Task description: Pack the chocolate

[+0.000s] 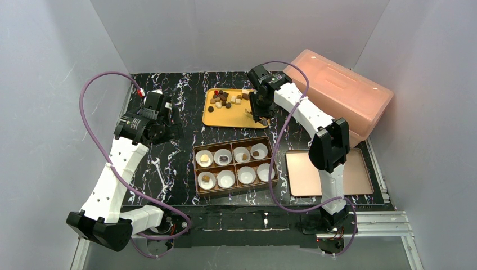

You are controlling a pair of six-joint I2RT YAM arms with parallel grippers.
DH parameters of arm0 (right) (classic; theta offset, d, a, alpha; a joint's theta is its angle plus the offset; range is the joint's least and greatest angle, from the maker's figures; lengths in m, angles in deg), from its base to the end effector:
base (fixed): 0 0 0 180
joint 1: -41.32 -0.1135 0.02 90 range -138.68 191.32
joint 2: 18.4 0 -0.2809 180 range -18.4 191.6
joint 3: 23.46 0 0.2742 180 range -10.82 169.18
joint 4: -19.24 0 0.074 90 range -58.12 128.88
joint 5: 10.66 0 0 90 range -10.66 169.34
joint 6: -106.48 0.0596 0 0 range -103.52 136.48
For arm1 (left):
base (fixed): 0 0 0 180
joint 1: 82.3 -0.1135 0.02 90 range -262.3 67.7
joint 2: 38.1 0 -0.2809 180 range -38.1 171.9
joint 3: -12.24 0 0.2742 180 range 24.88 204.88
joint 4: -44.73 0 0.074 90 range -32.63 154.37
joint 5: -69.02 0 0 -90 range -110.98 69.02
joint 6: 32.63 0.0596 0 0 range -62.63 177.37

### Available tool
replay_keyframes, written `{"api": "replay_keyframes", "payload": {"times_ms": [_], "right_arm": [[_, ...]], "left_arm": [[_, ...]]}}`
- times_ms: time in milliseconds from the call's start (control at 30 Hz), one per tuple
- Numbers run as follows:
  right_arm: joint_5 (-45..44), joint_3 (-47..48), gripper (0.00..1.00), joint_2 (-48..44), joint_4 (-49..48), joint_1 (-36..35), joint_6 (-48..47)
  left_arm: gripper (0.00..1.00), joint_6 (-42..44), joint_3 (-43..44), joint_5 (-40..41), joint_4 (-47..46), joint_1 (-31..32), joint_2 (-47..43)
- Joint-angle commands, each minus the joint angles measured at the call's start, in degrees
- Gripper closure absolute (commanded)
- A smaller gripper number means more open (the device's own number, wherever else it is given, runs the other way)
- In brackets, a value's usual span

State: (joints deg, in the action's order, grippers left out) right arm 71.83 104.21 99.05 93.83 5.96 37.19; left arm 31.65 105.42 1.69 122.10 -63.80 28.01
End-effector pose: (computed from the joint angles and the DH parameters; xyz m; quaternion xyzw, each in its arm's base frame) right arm 0.3934 0.2696 0.2914 -0.1096 0.9669 0.0477 0.2254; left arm 0.2281 -0.0521 0.3959 -0.1247 0.9162 0.0460 0.3780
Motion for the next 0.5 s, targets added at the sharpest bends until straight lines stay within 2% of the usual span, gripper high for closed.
{"api": "replay_keyframes", "payload": {"times_ms": [0, 200, 467], "right_arm": [[2.3, -0.3, 0.56, -1.6, -1.3, 0.0, 0.2], [1.1, -0.1, 0.56, -1.4, -1.4, 0.0, -0.3], [1.0, 2.4, 0.67, -0.9, 0.0, 0.0, -0.2]], "left_arm": [[0.00, 0.1, 0.9, 0.1, 0.3, -0.3, 0.0], [0.00, 0.0, 0.8, -0.2, 0.2, -0.3, 0.2], [0.00, 0.0, 0.9, 0.0, 0.3, -0.3, 0.1]]}}
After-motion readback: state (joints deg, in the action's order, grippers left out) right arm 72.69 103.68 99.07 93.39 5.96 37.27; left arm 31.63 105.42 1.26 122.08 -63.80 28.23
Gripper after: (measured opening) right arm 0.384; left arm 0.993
